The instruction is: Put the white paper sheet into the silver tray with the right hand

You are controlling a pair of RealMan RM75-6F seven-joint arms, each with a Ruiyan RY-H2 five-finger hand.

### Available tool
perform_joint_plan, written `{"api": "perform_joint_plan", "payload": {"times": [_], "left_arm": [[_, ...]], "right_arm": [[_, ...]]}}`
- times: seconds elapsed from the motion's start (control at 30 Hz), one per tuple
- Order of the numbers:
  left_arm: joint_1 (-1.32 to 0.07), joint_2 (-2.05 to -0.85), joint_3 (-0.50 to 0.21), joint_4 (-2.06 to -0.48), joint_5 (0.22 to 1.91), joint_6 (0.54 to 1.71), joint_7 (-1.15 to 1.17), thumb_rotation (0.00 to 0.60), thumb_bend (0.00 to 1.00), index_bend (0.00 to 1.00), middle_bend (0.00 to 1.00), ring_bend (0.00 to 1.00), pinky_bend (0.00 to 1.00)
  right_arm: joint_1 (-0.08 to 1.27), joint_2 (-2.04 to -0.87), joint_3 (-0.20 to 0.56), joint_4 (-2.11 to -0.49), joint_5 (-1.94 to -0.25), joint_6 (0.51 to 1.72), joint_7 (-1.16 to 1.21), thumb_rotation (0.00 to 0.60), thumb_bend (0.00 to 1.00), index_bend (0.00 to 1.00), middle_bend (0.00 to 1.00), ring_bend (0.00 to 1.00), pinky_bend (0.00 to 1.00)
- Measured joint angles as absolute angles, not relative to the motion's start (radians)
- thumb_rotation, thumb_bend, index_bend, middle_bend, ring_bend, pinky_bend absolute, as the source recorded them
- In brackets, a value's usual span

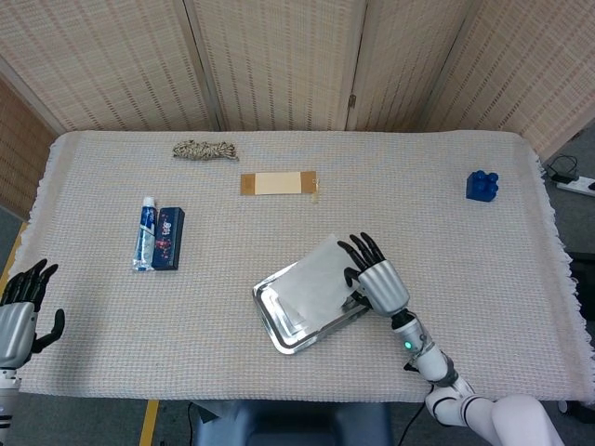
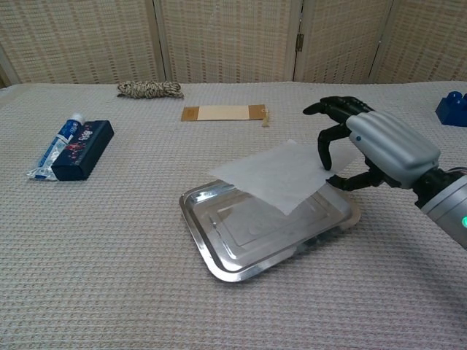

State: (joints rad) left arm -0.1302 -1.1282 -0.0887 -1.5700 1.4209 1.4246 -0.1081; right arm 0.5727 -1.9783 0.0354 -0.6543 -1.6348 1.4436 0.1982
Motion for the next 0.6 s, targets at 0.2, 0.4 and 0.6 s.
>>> {"api": "perform_joint_plan", "payload": {"times": [0.2, 0.4, 0.6], "left_arm": [[-0.125, -1.11, -0.092, -1.56, 1.442, 1.443, -0.2, 0.6, 0.63, 0.0, 0.0, 0.0, 0.0], [-0.121, -1.104, -0.093, -1.565, 1.456, 1.457, -0.228, 0.6, 0.63, 0.0, 0.0, 0.0, 0.0], [-0.116, -1.098, -0.093, -1.57, 1.467, 1.476, -0.25, 0.6, 0.63, 0.0, 0.0, 0.0, 0.0]], "right_arm": [[0.571, -2.022, 0.001, -0.642, -1.659, 1.422, 0.137, 0.6, 0.49, 0.66, 0.13, 0.0, 0.0], [0.563, -2.019, -0.001, -0.694, -1.661, 1.417, 0.047, 0.6, 0.49, 0.66, 0.12, 0.0, 0.0], [0.542, -1.987, 0.009, -0.833, -1.637, 1.397, -0.111, 0.6, 0.49, 0.66, 0.1, 0.0, 0.0]]}}
